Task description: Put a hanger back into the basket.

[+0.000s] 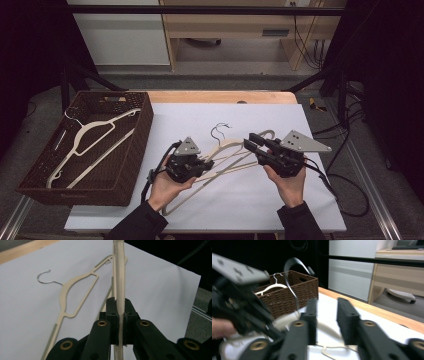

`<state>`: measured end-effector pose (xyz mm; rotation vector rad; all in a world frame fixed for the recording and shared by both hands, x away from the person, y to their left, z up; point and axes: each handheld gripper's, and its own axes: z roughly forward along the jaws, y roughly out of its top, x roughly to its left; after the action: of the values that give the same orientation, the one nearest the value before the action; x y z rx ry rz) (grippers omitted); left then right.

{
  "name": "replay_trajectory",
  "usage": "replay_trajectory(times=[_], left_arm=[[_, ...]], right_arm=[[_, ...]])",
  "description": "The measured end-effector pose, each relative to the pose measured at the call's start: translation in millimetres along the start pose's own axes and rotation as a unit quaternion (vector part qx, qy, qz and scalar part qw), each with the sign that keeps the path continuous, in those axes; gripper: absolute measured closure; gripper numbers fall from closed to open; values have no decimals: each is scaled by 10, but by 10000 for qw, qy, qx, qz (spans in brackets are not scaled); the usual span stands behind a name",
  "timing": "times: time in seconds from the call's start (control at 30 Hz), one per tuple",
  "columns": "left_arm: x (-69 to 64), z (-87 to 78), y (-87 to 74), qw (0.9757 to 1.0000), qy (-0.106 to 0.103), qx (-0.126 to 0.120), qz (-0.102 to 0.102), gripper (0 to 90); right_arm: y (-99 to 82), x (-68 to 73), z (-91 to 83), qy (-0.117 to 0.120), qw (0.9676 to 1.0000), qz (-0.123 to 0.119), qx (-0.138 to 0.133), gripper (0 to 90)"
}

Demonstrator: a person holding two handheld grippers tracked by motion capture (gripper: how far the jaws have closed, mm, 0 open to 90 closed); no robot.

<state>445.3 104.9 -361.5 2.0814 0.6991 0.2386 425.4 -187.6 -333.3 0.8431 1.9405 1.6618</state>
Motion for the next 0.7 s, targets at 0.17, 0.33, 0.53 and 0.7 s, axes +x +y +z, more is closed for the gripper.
replay_trajectory(times=[0.17,0.33,0.53,0.7], left_arm=[[98,-258,88,9997,212,-106,37,863],[183,-512,191,9993,316,-196,90,864],[325,-800,274,9984,455,-276,210,864],[476,-1035,288,9977,554,-336,191,863]], right_arm=[[-136,-79,-119,-148,9997,88,149,444],[-291,-169,-203,-347,9989,187,249,294],[-466,-294,-283,-689,9957,318,525,146],[-569,-336,-357,-902,9932,273,685,84]])
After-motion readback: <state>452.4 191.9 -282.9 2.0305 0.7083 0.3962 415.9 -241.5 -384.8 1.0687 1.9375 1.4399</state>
